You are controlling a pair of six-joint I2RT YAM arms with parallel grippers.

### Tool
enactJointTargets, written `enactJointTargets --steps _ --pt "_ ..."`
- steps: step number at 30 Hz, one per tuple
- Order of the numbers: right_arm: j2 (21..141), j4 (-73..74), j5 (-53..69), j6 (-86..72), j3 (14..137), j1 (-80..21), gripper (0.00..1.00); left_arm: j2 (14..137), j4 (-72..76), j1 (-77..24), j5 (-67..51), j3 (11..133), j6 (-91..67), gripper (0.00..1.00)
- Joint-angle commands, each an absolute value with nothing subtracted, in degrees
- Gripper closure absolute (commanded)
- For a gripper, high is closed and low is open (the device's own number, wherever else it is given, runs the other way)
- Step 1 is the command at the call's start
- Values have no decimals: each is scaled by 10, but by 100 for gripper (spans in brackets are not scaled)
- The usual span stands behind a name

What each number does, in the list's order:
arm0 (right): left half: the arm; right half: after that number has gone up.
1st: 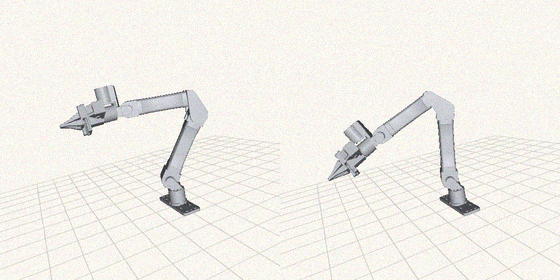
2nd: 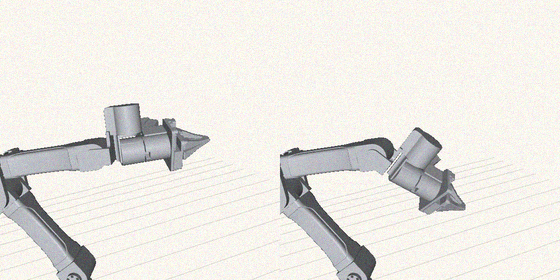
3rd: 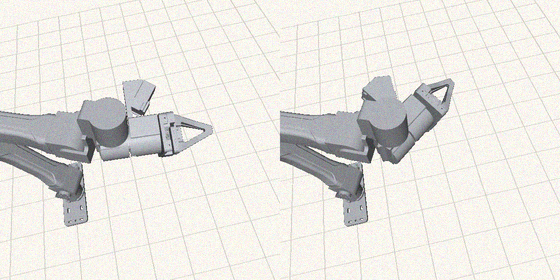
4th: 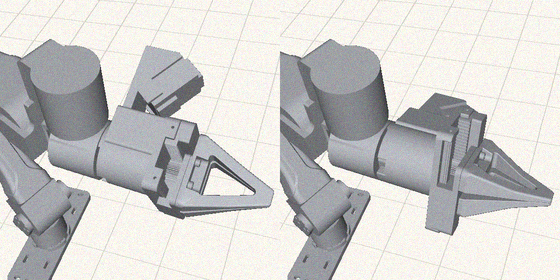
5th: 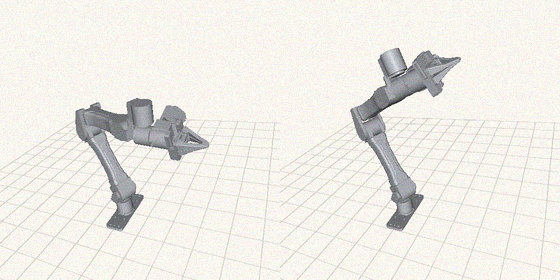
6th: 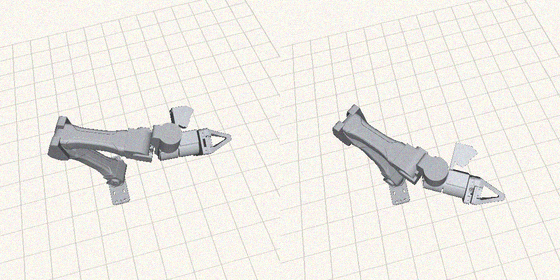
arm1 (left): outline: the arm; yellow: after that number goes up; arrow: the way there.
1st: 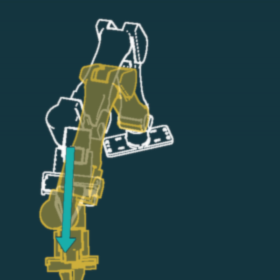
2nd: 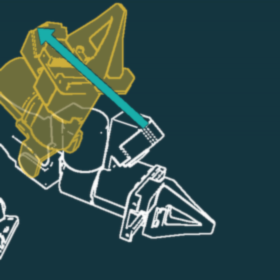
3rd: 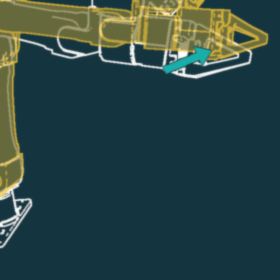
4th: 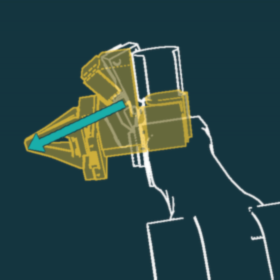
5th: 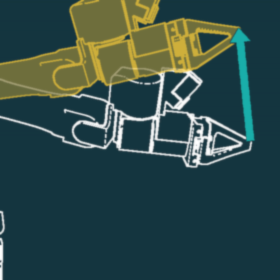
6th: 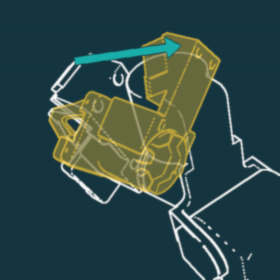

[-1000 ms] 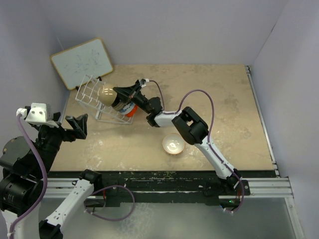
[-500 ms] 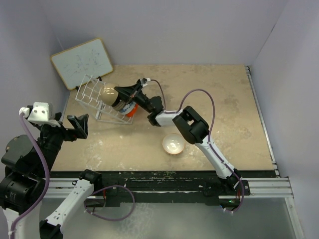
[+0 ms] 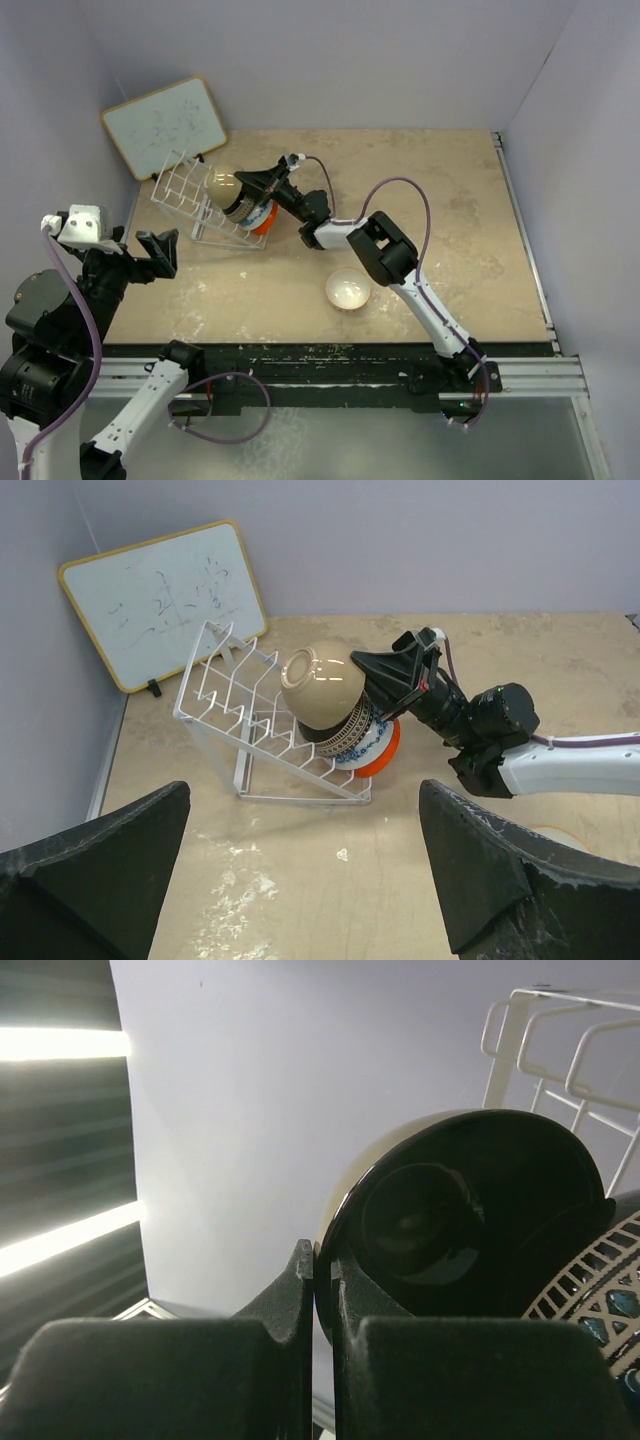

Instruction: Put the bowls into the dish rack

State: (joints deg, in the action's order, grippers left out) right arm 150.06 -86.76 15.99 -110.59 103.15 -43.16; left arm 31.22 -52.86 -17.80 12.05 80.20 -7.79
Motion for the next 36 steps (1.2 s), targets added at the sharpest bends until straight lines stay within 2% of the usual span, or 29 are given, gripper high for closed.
enactJointTargets --steps 1,13,22,27,36 --pt "1491 -922 160 -1118 1073 -435 100 308 -506 -180 126 800 -68 1" --pt "1484 -901 156 -1113 1053 -435 96 308 -504 -180 124 795 -71 1" --pt "1455 -849 162 -1088 1013 -435 79 305 -504 -181 124 791 -72 1" --pt "1420 -800 173 -1061 986 -434 72 304 -505 -181 124 793 -73 1" --pt "1370 -680 190 -1016 960 -435 67 301 -506 -180 123 794 -75 1"
